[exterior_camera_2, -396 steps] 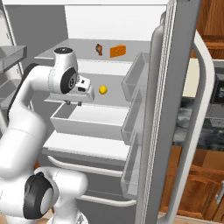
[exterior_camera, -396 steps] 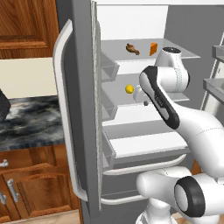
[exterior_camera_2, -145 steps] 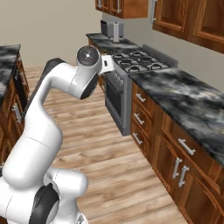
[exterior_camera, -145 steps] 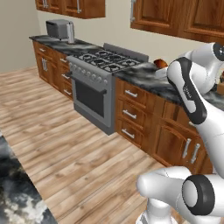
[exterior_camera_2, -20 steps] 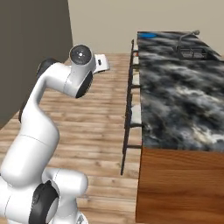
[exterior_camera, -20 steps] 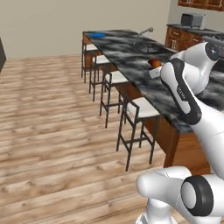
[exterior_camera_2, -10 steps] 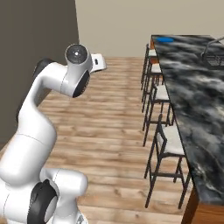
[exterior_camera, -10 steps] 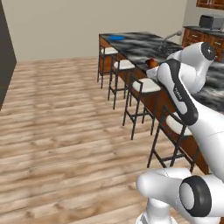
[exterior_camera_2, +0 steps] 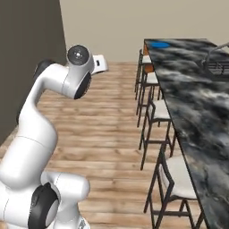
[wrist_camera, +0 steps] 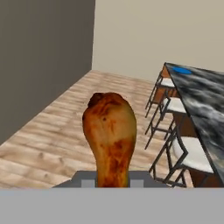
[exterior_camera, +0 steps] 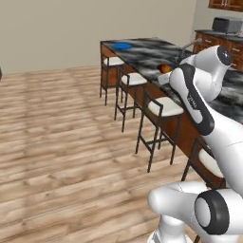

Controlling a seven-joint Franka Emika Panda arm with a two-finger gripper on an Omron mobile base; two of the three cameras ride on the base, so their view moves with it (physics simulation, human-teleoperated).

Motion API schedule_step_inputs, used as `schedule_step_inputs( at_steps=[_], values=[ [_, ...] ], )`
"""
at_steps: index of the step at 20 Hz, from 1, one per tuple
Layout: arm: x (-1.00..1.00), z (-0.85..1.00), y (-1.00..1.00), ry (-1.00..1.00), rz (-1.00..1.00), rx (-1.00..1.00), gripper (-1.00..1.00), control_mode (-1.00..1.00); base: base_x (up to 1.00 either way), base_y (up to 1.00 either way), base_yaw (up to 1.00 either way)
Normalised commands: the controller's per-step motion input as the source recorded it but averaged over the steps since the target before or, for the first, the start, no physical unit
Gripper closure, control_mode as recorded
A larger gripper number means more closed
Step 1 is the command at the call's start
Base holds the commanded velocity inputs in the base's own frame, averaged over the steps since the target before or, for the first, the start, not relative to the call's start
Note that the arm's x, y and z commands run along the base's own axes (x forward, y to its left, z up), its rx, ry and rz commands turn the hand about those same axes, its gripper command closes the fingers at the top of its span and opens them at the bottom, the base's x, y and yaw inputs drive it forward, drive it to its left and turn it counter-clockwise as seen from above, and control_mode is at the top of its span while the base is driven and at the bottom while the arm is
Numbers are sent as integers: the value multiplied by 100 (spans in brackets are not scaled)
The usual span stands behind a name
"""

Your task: Take the cheese, chicken drumstick, and lemon from the fridge and place them on the plate on the dining counter to create an appetizer plate.

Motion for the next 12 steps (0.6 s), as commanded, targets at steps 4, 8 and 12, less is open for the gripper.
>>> schedule_step_inputs(
  at_steps=[4, 8, 12],
  values=[
    [0, 0, 0, 0, 0, 0, 100, 100, 100, 53, -38],
    [0, 0, 0, 0, 0, 0, 100, 100, 100, 88, -59],
    [0, 0, 0, 0, 0, 0, 100, 100, 100, 90, -70]
  ],
)
